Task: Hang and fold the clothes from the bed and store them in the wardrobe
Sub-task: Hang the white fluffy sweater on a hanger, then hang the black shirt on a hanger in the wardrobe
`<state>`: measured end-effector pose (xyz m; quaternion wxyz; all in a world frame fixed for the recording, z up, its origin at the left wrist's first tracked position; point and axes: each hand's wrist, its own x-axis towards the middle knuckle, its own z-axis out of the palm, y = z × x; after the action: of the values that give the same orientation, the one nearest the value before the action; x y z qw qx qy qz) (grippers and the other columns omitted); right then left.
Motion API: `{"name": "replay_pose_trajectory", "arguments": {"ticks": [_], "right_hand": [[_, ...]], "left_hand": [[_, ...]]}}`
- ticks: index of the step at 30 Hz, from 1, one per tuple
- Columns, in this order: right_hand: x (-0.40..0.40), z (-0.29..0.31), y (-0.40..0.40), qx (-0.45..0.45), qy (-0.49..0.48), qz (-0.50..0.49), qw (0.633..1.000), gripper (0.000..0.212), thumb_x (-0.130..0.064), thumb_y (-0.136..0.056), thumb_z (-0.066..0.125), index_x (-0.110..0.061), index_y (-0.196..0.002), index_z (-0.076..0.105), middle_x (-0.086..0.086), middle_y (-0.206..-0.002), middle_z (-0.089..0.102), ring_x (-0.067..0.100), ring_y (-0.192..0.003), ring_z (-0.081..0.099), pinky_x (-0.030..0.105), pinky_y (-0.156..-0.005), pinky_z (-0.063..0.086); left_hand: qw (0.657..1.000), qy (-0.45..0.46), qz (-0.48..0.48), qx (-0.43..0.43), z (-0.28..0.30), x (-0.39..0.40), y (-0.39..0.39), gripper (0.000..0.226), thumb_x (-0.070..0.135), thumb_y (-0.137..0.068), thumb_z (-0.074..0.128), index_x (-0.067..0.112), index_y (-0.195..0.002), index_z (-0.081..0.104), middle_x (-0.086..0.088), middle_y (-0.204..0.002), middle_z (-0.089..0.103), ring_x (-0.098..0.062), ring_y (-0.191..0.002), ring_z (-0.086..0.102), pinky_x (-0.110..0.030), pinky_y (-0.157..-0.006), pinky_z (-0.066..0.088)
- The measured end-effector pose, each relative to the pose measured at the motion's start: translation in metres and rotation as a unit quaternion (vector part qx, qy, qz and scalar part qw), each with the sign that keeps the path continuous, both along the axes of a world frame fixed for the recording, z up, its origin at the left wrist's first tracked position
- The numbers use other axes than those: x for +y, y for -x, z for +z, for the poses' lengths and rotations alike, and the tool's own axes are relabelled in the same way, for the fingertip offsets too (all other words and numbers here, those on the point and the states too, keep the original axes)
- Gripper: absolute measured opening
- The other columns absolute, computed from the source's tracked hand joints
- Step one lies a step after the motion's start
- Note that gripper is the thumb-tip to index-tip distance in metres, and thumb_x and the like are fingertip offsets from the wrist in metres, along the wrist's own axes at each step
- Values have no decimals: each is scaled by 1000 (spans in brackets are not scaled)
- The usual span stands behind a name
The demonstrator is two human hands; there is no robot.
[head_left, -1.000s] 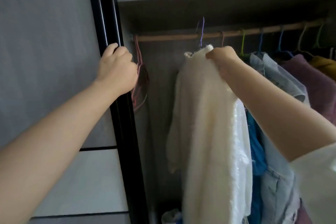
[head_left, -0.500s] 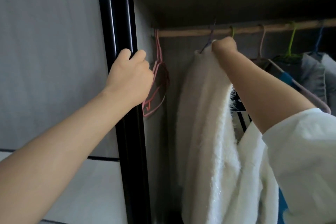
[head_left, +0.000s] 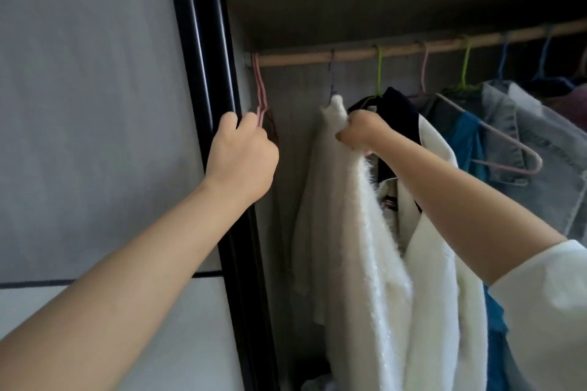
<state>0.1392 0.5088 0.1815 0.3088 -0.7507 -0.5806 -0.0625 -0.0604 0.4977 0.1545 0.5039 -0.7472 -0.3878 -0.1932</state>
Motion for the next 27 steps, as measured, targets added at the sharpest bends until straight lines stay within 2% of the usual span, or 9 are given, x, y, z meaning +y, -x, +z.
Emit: {"name": "replay_pose_trajectory", "arguments": {"ticks": [3, 5, 7, 10, 14, 16, 19, 22, 27], "right_hand": [[-33, -23, -10, -25, 5, 7, 1000, 27, -29, -92, 48, -8, -76, 52, 8, -82, 53, 29, -92, 57, 26, -68, 36], [-67, -41, -20, -43, 6, -4, 999, 32, -32, -95, 45, -5, -86, 60, 11, -86, 59, 29, -95, 57, 30, -71, 40], [-102, -65, -34, -60, 11, -36, 998, 35, -31, -95, 45, -3, -108, 60, 15, -100, 63, 31, -100, 56, 34, -80, 43], [-163, -106, -68, -79, 32, -86, 993, 31, -27, -93, 47, -5, -112, 60, 14, -110, 62, 30, -108, 53, 33, -86, 41], [-271, -152, -109, -78, 113, -148, 979, 32, -25, -92, 39, -2, -89, 61, 15, -104, 62, 29, -105, 52, 35, -87, 40], [-324, -172, -136, -66, 132, -193, 970, 25, -24, -91, 38, -9, -84, 57, 16, -101, 61, 28, -106, 51, 36, -86, 42], [-409, -195, -176, -78, 154, -254, 952, 24, -21, -90, 47, -6, -100, 63, 16, -107, 58, 30, -109, 52, 40, -88, 44], [-495, -211, -213, -81, 180, -302, 933, 28, -24, -91, 49, -12, -113, 62, 11, -116, 56, 27, -114, 49, 38, -93, 42], [-648, -240, -273, -15, 174, -372, 912, 20, -13, -86, 52, -2, -92, 68, 18, -97, 61, 32, -96, 56, 37, -81, 45]], "left_hand": [[996, 40, -77, -25, -29, -16, -15, 25, 17, -43, 82, 13, -47, 58, -2, -49, 54, -22, -50, 54, -23, -56, 39], [984, 144, -100, -39, -50, -26, -36, 18, 25, -76, 67, 9, -83, 64, -8, -84, 64, -28, -81, 61, -29, -68, 42], [957, 252, -134, -43, -73, -38, -59, 23, 24, -93, 44, 9, -106, 56, -10, -109, 60, -30, -103, 55, -32, -72, 37], [923, 338, -181, -37, -100, -65, -100, 24, 25, -95, 40, 8, -106, 53, -11, -111, 58, -32, -103, 55, -30, -67, 32], [877, 428, -216, 9, -129, -118, -178, 24, 22, -93, 40, 8, -105, 55, -12, -115, 58, -32, -106, 54, -29, -72, 36], [860, 453, -232, 32, -144, -154, -220, 25, 22, -92, 41, 8, -107, 56, -14, -119, 57, -31, -110, 53, -30, -80, 41], [834, 478, -261, 88, -165, -223, -287, 25, 24, -93, 42, 10, -107, 57, -13, -120, 57, -31, -112, 52, -32, -83, 42], [809, 484, -304, 137, -184, -299, -354, 29, 26, -92, 43, 10, -113, 57, -12, -122, 57, -31, -114, 52, -33, -89, 43], [747, 510, -371, 208, -217, -429, -457, 31, 27, -92, 42, 11, -114, 56, -12, -123, 56, -29, -112, 53, -32, -85, 43]]}}
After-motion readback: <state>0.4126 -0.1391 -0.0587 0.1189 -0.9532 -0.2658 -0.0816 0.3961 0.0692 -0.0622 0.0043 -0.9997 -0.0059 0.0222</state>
